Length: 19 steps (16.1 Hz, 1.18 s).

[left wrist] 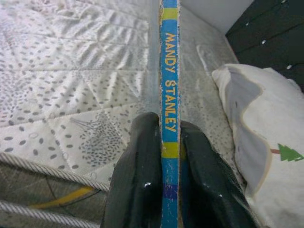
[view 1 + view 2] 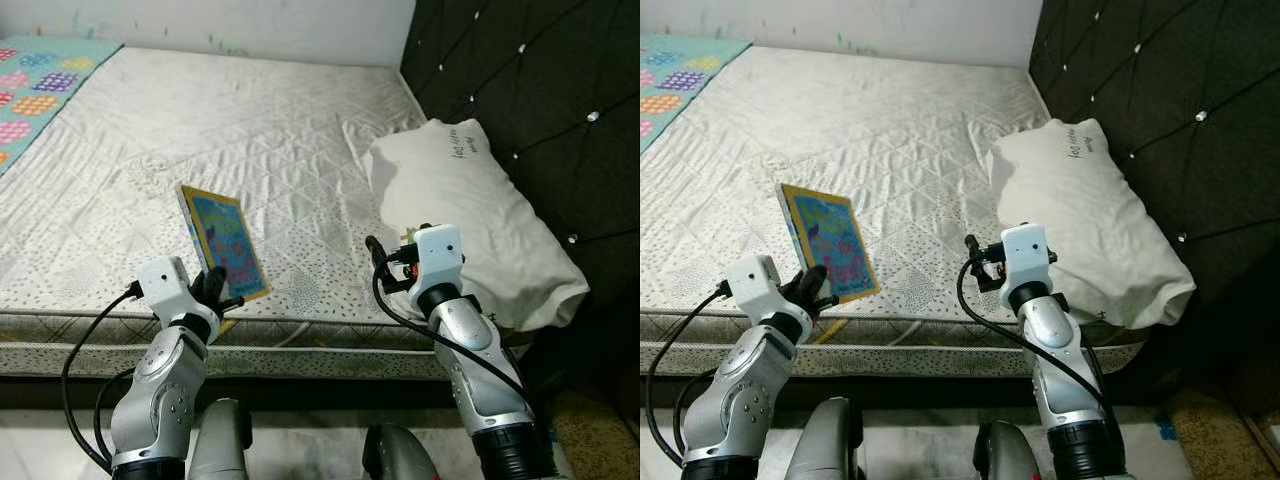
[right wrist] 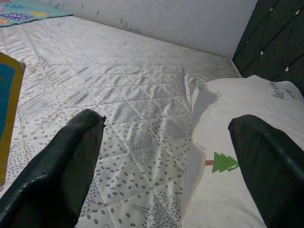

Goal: Clean up the room

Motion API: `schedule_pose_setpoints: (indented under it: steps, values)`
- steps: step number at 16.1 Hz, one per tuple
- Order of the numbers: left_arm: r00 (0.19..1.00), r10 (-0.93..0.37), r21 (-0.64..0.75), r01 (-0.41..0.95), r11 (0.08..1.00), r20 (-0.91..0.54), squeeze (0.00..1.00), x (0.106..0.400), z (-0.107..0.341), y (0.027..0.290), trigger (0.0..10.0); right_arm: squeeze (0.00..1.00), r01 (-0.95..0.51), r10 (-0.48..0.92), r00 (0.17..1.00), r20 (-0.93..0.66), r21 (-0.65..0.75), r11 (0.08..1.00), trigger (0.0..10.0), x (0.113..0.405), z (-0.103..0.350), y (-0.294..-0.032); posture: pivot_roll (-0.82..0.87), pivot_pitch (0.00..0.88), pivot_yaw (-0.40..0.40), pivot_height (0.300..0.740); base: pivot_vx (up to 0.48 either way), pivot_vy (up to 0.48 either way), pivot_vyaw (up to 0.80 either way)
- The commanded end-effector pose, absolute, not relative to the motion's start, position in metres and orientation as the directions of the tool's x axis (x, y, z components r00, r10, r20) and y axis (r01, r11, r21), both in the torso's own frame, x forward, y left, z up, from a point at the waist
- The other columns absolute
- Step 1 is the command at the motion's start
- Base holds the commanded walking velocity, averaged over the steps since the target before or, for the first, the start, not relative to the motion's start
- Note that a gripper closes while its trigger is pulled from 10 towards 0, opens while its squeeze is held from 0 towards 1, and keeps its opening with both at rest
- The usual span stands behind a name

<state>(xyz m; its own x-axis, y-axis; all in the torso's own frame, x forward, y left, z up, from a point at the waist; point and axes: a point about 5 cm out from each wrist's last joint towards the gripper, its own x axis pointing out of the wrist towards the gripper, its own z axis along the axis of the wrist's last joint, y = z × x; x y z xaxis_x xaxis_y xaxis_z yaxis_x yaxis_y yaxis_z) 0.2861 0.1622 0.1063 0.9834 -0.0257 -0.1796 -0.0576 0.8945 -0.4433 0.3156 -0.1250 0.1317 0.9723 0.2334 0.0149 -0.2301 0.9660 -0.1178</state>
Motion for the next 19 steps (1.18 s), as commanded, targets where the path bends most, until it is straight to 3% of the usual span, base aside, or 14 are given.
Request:
schedule_pose_setpoints:
  steps: [1,10,19]
  values:
    - [0.993,-0.04,-0.451,-0.016,0.892,-0.112,0.0,0.289,0.12,0.158,10.0,0.0,-0.219,0.223,0.975,0.02,-0.115,0.969,10.0,0.317,0.134,-0.127,0.01,0.07,-0.075,0.568,0.0,0.0,0.0]
    - [0.997,-0.062,-0.491,0.035,0.871,-0.039,0.0,0.289,0.129,0.158,10.0,0.0,-0.186,0.19,0.982,0.016,-0.137,0.973,10.0,0.318,0.133,-0.134,0.01,0.074,-0.077,0.554,0.0,0.0,0.0]
    - [0.997,-0.08,-0.5,0.057,0.864,-0.024,0.0,0.289,0.131,0.155,10.0,0.0,-0.179,0.184,0.983,0.022,-0.149,0.972,10.0,0.318,0.134,-0.134,0.0,0.076,-0.076,0.554,0.307,0.0,0.0]
